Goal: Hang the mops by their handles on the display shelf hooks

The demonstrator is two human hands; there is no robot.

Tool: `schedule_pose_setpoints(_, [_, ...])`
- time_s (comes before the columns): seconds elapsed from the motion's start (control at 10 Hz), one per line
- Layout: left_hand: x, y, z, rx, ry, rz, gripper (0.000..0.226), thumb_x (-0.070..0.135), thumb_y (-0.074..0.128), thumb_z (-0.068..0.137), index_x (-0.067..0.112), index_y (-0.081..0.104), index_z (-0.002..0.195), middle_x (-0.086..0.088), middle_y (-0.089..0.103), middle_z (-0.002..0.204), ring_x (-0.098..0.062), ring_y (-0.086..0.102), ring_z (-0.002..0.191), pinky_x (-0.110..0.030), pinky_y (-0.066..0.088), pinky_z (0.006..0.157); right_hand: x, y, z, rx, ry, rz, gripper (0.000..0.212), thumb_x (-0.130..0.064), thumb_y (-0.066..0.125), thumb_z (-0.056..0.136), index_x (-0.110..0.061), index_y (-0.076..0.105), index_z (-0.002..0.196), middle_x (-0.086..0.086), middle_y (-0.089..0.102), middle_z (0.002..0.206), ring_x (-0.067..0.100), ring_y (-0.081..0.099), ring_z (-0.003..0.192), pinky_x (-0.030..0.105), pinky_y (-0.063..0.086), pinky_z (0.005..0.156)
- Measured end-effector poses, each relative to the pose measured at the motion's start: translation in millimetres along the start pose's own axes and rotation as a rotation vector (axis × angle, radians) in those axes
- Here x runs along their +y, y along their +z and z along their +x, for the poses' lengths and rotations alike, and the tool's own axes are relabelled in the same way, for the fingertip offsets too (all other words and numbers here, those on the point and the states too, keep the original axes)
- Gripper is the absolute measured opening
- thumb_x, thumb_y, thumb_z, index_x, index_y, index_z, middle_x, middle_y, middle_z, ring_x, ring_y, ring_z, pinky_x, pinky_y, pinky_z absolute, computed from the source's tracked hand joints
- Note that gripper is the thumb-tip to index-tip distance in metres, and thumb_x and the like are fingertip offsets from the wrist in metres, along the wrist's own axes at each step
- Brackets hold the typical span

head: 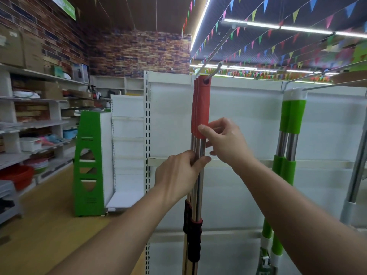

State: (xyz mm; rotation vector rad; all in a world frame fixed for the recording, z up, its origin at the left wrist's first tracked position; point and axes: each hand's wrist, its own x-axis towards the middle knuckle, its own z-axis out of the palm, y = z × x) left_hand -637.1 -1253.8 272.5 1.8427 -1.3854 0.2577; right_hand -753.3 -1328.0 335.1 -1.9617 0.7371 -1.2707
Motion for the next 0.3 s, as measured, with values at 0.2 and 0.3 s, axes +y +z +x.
schedule_pose_setpoints(0.2, [2.7,0.6,-18.4,0.019,-0.107,-0.409,0.040,0.055,0.061,0.095,0.019,0.066,0.079,-0.001,0.075,0.069,-0.020,0.074,0.068,-0.040,0.058,0.065,20.2,-14.3,-31.2,-0.168,0.162,-0.017,0.021,-0.038,0.070,0.096,-0.019,0.066,0.103,0.003,0.076,0.103,0.020,0.077,0.086,0.047,0.063,0.080])
schedule_pose_setpoints(0.3, [12.3,1.0,-35.6,-0.009,-0.191,-0.637,0.028,0.049,0.061,0.098,0.023,0.070,0.095,0.001,0.078,0.083,-0.012,0.075,0.074,-0.026,0.054,0.065,33.6,-29.5,-49.4,-0.224,0.255,0.045,0.028,-0.048,0.065,0.097,-0.024,0.068,0.111,-0.002,0.076,0.109,0.018,0.077,0.094,0.047,0.063,0.090])
